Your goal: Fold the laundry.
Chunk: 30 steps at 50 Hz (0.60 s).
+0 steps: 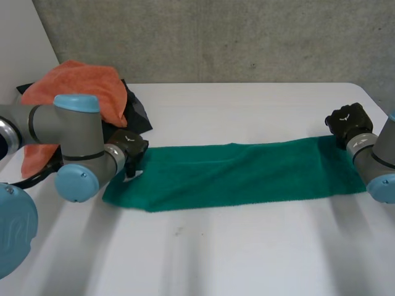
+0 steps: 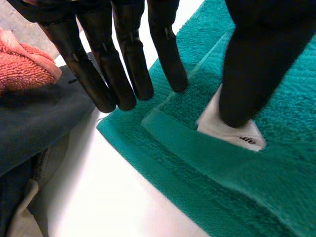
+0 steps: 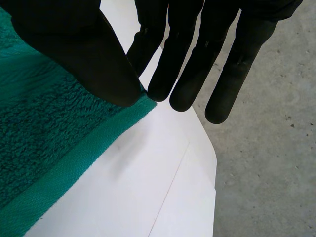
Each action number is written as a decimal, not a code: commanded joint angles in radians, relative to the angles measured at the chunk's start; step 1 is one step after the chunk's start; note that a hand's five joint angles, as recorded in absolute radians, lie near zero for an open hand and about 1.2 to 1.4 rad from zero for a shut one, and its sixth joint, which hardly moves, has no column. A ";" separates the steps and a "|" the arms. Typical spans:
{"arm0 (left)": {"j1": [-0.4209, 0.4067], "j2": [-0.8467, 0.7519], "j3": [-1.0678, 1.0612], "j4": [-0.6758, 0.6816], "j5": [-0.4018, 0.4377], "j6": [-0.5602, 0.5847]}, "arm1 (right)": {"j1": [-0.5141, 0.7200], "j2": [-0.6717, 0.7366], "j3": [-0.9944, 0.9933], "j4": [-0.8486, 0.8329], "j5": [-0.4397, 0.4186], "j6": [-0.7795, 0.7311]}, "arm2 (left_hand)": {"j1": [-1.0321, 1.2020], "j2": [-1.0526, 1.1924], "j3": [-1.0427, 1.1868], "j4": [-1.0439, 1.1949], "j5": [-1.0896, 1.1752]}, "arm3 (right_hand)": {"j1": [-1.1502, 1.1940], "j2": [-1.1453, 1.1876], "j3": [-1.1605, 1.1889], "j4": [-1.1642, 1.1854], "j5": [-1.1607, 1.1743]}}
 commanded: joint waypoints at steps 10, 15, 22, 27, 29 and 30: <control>0.011 -0.006 0.027 0.092 -0.063 0.013 | 0.000 0.001 -0.003 -0.004 -0.001 0.003 | 0.473 0.490 0.509 0.506 0.513 | 0.265 0.218 0.206 0.200 0.205; 0.015 0.031 0.018 0.091 -0.063 -0.009 | 0.003 0.001 -0.004 -0.006 -0.001 0.003 | 0.473 0.490 0.509 0.506 0.513 | 0.265 0.218 0.206 0.200 0.205; -0.006 0.066 -0.028 0.043 -0.033 -0.033 | 0.005 0.004 -0.003 -0.006 -0.001 0.000 | 0.211 0.229 0.248 0.245 0.252 | 0.265 0.218 0.206 0.200 0.205; -0.019 0.081 -0.072 -0.012 -0.033 -0.030 | 0.003 0.004 0.000 -0.004 -0.001 0.000 | -0.199 -0.182 -0.163 -0.166 -0.159 | 0.265 0.218 0.206 0.200 0.205; -0.019 0.081 -0.080 -0.018 -0.036 -0.030 | 0.003 0.004 0.002 -0.006 -0.001 0.000 | -0.202 -0.185 -0.166 -0.169 -0.162 | 0.265 0.218 0.206 0.200 0.205; -0.019 0.078 -0.083 -0.020 -0.036 -0.033 | 0.001 0.006 0.002 -0.006 -0.001 0.000 | -0.202 -0.185 -0.166 -0.169 -0.162 | 0.265 0.218 0.206 0.200 0.205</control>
